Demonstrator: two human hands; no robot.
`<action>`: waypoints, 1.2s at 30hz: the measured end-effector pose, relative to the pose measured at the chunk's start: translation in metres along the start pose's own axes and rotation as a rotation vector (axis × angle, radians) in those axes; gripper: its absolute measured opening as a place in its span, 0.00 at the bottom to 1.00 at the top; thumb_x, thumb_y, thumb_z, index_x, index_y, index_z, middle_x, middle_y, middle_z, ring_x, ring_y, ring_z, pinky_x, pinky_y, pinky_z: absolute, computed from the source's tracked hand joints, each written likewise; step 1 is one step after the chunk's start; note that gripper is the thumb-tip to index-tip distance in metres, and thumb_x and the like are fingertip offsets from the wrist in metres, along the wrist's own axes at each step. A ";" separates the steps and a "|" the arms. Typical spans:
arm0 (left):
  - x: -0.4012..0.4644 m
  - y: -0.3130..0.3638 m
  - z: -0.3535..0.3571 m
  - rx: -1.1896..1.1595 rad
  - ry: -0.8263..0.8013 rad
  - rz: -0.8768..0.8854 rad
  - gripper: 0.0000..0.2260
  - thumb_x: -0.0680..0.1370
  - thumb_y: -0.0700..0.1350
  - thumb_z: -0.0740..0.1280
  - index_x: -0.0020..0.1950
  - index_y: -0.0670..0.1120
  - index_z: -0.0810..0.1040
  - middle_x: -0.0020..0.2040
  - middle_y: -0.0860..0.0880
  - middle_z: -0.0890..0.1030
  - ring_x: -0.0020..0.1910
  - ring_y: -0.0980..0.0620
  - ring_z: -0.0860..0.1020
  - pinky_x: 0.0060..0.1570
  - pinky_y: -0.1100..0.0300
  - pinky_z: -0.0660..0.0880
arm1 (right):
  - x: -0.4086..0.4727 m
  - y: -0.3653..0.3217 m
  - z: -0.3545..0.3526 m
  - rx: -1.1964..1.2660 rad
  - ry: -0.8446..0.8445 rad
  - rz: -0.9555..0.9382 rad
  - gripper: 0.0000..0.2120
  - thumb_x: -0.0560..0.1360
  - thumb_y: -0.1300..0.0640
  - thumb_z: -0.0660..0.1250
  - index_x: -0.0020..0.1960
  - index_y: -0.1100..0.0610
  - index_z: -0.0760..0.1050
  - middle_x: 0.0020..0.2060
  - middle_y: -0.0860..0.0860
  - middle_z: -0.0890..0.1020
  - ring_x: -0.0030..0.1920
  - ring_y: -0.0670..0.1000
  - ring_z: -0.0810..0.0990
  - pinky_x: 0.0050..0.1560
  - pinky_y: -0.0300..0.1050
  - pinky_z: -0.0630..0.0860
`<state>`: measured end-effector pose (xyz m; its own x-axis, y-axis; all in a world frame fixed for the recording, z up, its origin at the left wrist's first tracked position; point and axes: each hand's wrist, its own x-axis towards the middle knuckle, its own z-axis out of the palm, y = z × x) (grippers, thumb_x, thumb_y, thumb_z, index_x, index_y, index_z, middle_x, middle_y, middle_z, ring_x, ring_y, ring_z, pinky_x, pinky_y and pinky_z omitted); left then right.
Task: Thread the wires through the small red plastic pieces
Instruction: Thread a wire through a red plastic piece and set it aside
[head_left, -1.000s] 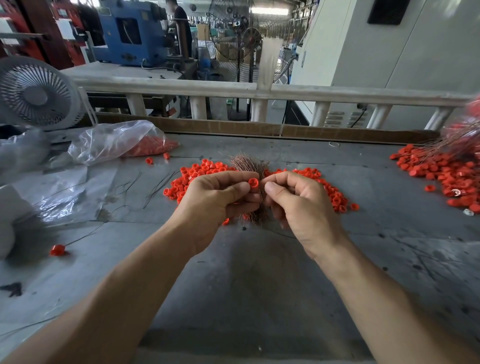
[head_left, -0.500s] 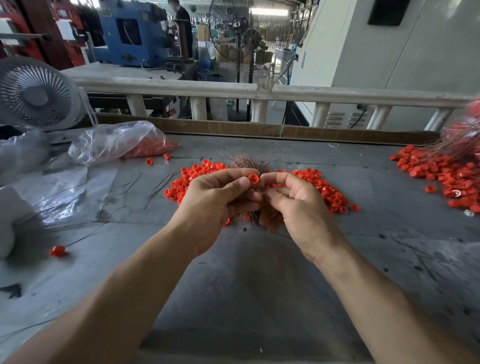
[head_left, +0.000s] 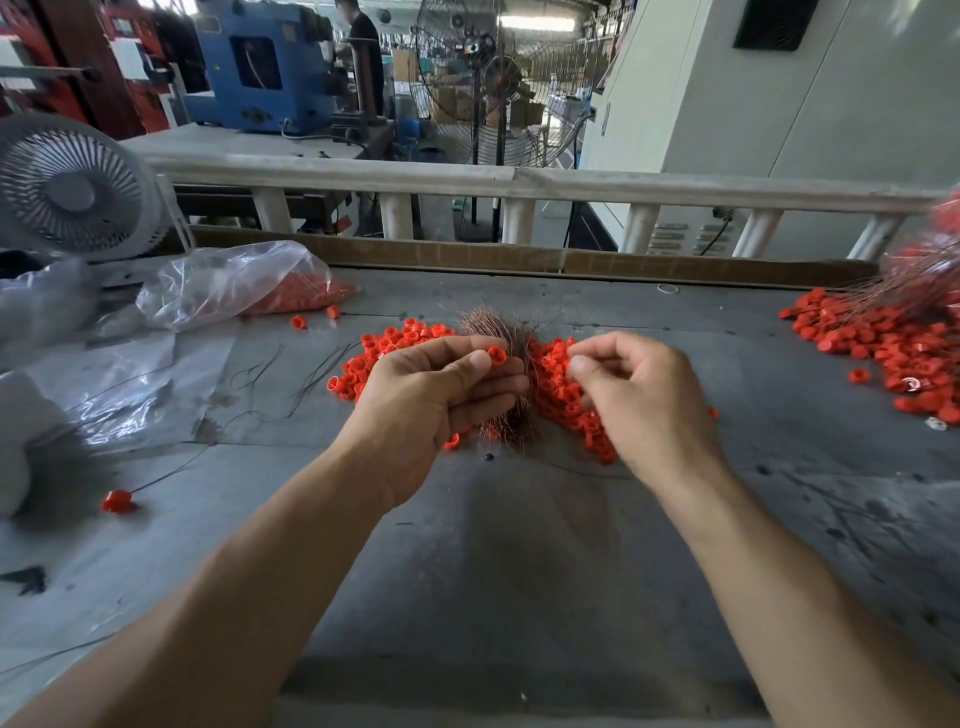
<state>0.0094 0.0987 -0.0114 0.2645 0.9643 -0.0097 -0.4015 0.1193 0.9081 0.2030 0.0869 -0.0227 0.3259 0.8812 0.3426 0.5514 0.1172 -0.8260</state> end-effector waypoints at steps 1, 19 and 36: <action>0.000 0.000 -0.001 0.000 0.006 -0.001 0.08 0.82 0.33 0.63 0.57 0.36 0.80 0.50 0.37 0.86 0.50 0.43 0.86 0.48 0.56 0.84 | 0.004 0.003 -0.006 -0.102 0.053 -0.004 0.04 0.76 0.53 0.72 0.43 0.47 0.82 0.35 0.42 0.84 0.39 0.43 0.83 0.42 0.41 0.75; 0.000 -0.003 -0.001 0.025 0.010 -0.017 0.07 0.81 0.34 0.65 0.55 0.37 0.81 0.51 0.37 0.86 0.52 0.42 0.86 0.45 0.58 0.83 | 0.008 0.016 -0.015 -0.592 -0.104 0.056 0.08 0.74 0.48 0.76 0.37 0.45 0.81 0.33 0.40 0.78 0.36 0.46 0.77 0.33 0.41 0.67; -0.004 -0.003 0.006 -0.016 -0.022 -0.019 0.07 0.81 0.34 0.65 0.55 0.38 0.82 0.50 0.38 0.86 0.51 0.43 0.86 0.46 0.57 0.83 | -0.006 -0.008 -0.005 0.443 -0.208 -0.009 0.03 0.79 0.59 0.71 0.45 0.55 0.81 0.34 0.55 0.83 0.28 0.51 0.73 0.25 0.42 0.68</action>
<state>0.0145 0.0935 -0.0115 0.2917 0.9563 -0.0177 -0.4097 0.1416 0.9012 0.2006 0.0787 -0.0158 0.1373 0.9467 0.2915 0.1593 0.2694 -0.9498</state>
